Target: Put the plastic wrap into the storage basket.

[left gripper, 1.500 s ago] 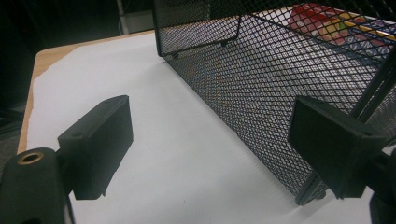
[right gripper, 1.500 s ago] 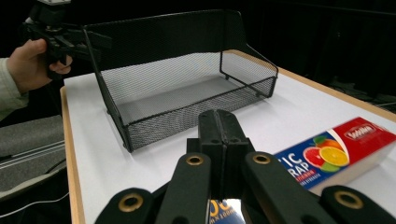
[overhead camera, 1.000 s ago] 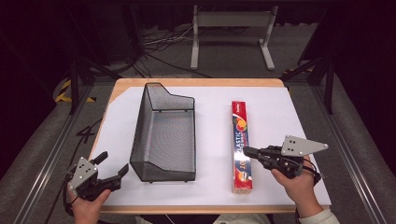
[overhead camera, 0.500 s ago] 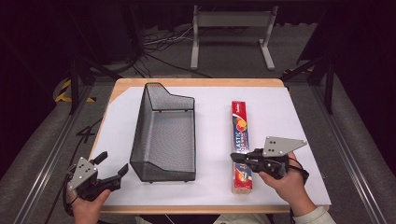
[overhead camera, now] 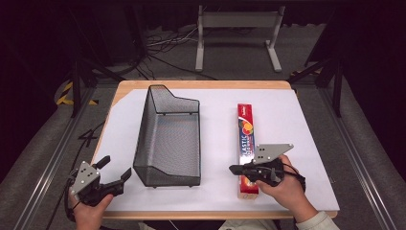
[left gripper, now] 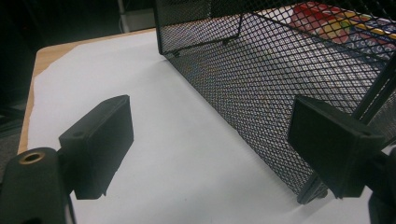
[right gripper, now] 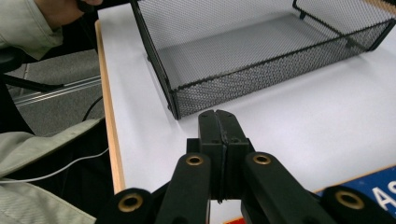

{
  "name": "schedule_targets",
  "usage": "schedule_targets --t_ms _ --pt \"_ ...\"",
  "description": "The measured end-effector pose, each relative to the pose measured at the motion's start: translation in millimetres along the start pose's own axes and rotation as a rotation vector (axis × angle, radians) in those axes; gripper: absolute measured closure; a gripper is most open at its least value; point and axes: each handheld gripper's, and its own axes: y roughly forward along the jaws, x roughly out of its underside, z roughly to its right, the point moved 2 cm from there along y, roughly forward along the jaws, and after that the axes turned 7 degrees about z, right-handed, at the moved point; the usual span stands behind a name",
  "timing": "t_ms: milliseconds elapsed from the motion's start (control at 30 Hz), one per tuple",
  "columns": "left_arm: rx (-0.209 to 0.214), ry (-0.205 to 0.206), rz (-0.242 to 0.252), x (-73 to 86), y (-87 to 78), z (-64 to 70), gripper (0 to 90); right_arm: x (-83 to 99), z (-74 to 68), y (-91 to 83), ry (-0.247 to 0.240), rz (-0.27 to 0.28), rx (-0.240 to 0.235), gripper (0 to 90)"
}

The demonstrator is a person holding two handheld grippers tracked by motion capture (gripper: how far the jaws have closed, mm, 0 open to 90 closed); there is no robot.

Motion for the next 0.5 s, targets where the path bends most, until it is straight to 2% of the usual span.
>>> schedule_targets --t_ms 233,400,467,500 --pt "0.002 0.000 -0.001 -0.2 0.0 -0.1 15.2 11.9 0.2 9.3 0.013 -0.060 0.005 90.0" --pt "0.007 -0.002 -0.005 0.1 0.6 -0.2 15.4 18.4 -1.4 15.6 0.010 -0.139 0.016 90.0" --pt "0.007 -0.002 -0.005 0.1 0.7 -0.1 15.5 19.1 -1.8 16.5 0.013 -0.150 0.015 90.0" --pt "0.007 -0.002 -0.005 0.1 0.7 -0.2 15.5 20.6 -2.8 18.5 0.008 -0.179 0.016 90.0"
